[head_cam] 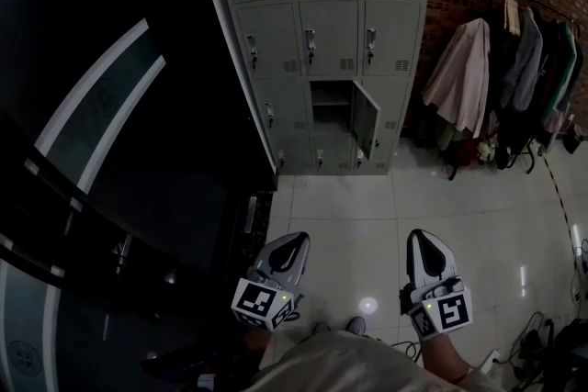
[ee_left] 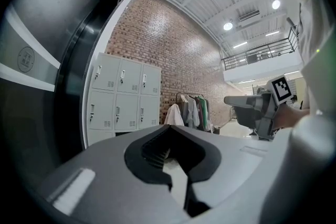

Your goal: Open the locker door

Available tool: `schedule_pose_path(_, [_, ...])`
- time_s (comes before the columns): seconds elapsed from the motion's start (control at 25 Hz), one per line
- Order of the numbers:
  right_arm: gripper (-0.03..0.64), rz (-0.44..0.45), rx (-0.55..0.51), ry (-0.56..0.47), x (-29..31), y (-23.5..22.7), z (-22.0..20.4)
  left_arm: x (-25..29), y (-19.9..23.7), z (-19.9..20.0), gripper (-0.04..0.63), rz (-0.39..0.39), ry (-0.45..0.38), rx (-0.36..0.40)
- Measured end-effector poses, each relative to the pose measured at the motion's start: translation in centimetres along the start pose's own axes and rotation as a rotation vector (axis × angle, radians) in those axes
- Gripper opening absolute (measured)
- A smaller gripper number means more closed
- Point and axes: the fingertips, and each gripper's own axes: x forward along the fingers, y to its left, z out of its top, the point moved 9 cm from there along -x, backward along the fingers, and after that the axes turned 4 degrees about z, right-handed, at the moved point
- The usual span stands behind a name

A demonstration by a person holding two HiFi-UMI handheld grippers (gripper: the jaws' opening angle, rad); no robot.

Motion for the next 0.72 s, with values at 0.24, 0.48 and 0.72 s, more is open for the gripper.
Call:
schedule_pose_path(0.24, [0.0,-0.006,0.011,0.006,-0.4,-0.1,1.1,-0.1,-0.7,0.9,0.0,-0.002,0.024,-0.015])
schedule_pose_path(0.48, [0.0,0.014,0.021,0.188,-1.6,-0.2,-0.4,0.0,-1.1,0.6,0.0,0.006,0.044,0.003])
schedule_pose_path(0.72, [0.0,0.022,0.01,0.129,-2.0,-0.6,0.1,-0.2,-1.9,0.5,0.0,0.015,0.074,-0.01])
